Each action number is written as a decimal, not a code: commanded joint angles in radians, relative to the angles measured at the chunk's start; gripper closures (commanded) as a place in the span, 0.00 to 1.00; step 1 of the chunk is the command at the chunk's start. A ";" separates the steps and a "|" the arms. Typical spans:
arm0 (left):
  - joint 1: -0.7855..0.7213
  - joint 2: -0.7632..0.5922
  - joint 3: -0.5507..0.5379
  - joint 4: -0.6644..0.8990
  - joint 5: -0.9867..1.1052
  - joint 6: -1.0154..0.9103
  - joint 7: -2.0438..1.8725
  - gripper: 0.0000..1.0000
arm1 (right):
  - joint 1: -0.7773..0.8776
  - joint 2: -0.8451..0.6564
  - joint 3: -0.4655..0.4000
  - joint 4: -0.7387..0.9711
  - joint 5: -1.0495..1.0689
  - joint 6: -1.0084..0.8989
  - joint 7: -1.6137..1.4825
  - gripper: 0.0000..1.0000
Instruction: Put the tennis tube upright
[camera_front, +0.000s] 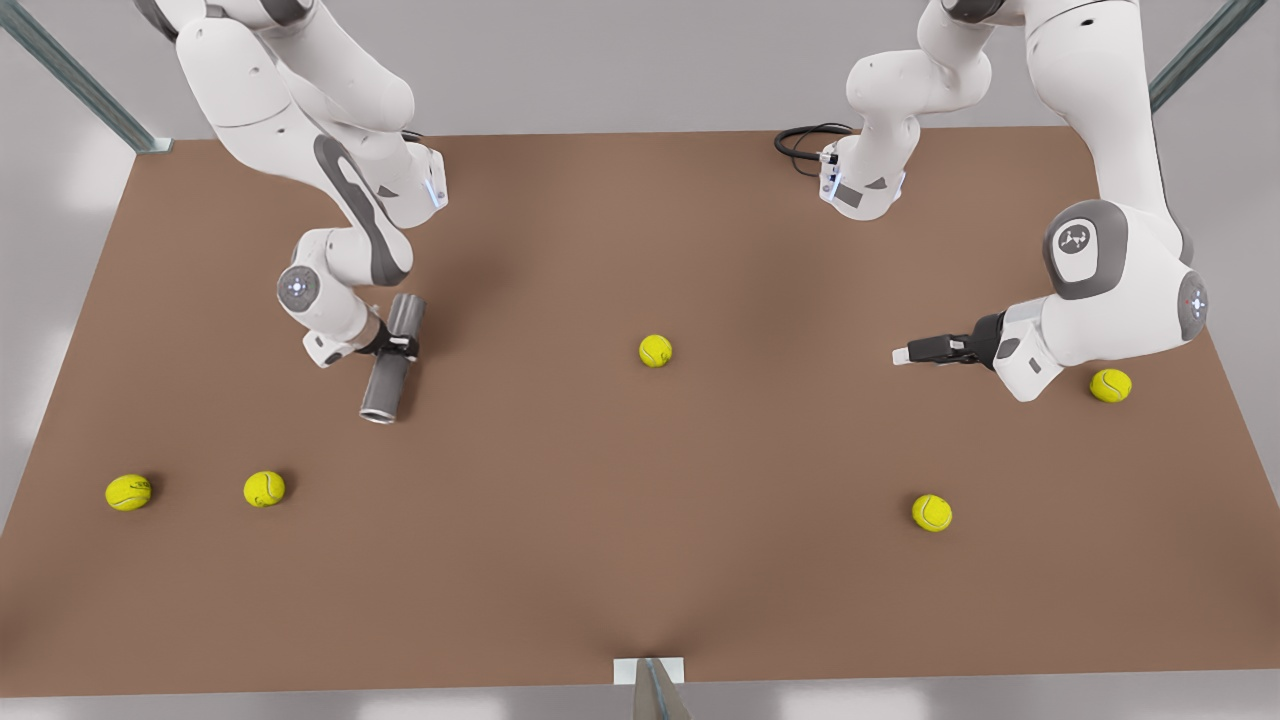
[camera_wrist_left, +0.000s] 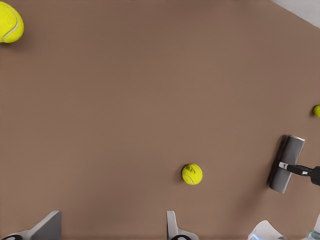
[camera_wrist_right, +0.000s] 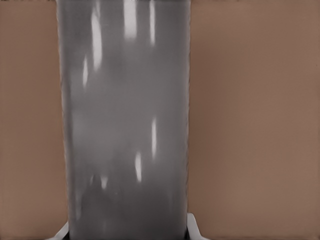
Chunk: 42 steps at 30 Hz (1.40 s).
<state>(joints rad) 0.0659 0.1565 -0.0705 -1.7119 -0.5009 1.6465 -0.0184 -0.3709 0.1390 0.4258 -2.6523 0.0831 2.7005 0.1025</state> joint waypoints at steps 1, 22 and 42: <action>0.000 0.000 0.000 0.000 -0.001 -0.001 0.000 0.00 | 0.001 -0.001 0.004 0.000 0.000 -0.001 0.000 0.24; 0.003 0.003 0.000 -0.003 0.001 0.001 0.002 0.00 | 0.073 -0.009 0.113 0.419 -0.049 -0.349 -0.267 0.24; 0.020 0.009 0.000 -0.002 0.001 0.009 0.005 0.01 | 0.423 0.409 0.110 0.900 -0.180 -0.344 -0.596 0.24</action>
<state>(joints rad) 0.0858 0.1657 -0.0705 -1.7135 -0.5001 1.6574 -0.0138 0.0668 0.5715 0.5345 -1.7254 -0.0979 2.3562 -0.5237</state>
